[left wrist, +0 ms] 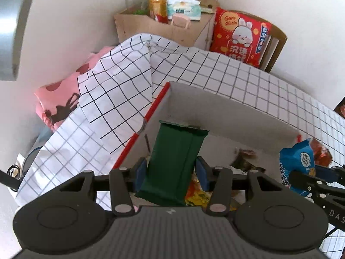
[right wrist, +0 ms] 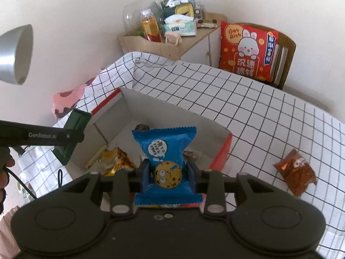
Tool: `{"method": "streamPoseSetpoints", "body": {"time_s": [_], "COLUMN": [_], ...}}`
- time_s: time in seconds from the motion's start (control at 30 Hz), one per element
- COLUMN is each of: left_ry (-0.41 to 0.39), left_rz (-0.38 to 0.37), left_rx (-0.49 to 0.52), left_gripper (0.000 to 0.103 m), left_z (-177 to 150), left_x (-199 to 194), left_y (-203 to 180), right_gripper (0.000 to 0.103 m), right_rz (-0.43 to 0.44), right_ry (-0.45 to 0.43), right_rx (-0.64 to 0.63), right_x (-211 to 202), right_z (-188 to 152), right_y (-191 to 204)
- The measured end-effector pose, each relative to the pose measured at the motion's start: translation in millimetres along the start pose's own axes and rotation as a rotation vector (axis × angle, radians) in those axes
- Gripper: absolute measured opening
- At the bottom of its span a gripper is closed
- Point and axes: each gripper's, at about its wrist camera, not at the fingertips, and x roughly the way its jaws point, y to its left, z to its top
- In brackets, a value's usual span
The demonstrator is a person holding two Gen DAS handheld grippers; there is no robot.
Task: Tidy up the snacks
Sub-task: 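Open the left tool dropping the green bar while the right tool drops the blue packet into the box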
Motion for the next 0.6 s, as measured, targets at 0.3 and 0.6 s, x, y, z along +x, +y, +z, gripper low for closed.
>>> {"method": "streamPoseSetpoints", "body": {"time_s": [0.3, 0.6], "left_ry": [0.070, 0.127], "left_rz": [0.008, 0.015], "left_rx": [0.016, 0.072], "left_gripper": [0.048, 0.048], "left_z": [10.5, 9.8], "left_x": [46.0, 76.0], "left_y": [5.8, -6.3], "right_gripper": [0.034, 0.035], "right_rz": [-0.003, -0.037], "right_ry": [0.055, 0.120], "right_rx": [-0.040, -0.056], "right_x": [44.3, 75.8], "right_z": [8.6, 10.5], "right_y": [10.6, 6.7]}}
